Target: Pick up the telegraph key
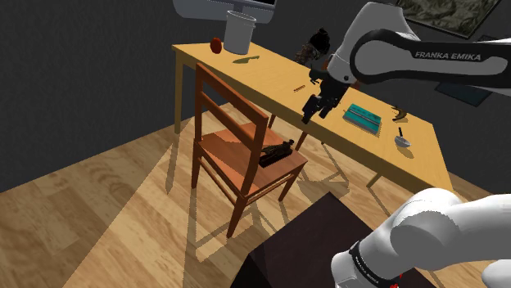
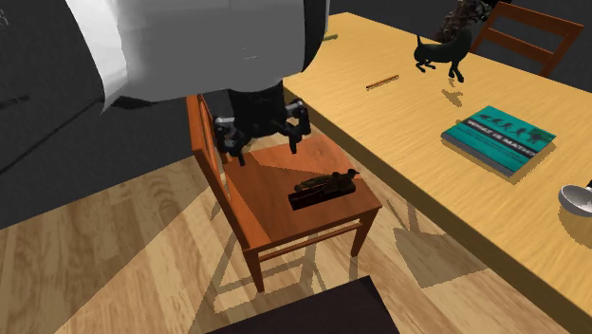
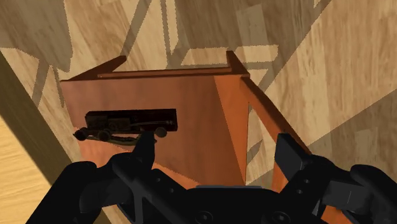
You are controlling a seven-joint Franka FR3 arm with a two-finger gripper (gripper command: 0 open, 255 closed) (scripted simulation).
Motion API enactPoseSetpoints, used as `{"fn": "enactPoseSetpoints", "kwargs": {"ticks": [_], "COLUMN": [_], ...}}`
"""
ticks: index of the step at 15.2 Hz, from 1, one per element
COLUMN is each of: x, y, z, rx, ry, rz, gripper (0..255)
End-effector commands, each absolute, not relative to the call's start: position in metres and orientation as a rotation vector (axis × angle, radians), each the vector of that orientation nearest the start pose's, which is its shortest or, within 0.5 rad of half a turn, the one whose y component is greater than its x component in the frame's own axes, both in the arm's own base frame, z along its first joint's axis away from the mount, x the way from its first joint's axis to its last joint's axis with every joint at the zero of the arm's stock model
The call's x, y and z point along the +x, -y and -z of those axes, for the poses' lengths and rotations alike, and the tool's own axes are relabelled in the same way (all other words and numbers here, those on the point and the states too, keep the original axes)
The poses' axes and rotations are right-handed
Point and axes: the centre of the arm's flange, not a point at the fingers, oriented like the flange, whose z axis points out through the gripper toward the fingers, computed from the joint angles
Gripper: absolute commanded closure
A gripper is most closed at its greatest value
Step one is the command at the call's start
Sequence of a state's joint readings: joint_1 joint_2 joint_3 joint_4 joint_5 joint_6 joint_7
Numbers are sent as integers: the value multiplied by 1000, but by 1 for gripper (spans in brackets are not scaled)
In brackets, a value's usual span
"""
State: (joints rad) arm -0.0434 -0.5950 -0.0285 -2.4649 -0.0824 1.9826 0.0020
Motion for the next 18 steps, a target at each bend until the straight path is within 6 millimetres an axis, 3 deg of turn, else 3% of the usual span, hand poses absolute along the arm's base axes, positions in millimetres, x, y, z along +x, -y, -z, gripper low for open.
{"fn": "enactPoseSetpoints", "kwargs": {"ticks": [1, 18], "x": [395, 512], "y": [43, 124], "z": [-491, -310], "rx": [-3193, -3126], "ry": [-83, -217], "rz": [171, 97], "gripper": [0, 0]}}
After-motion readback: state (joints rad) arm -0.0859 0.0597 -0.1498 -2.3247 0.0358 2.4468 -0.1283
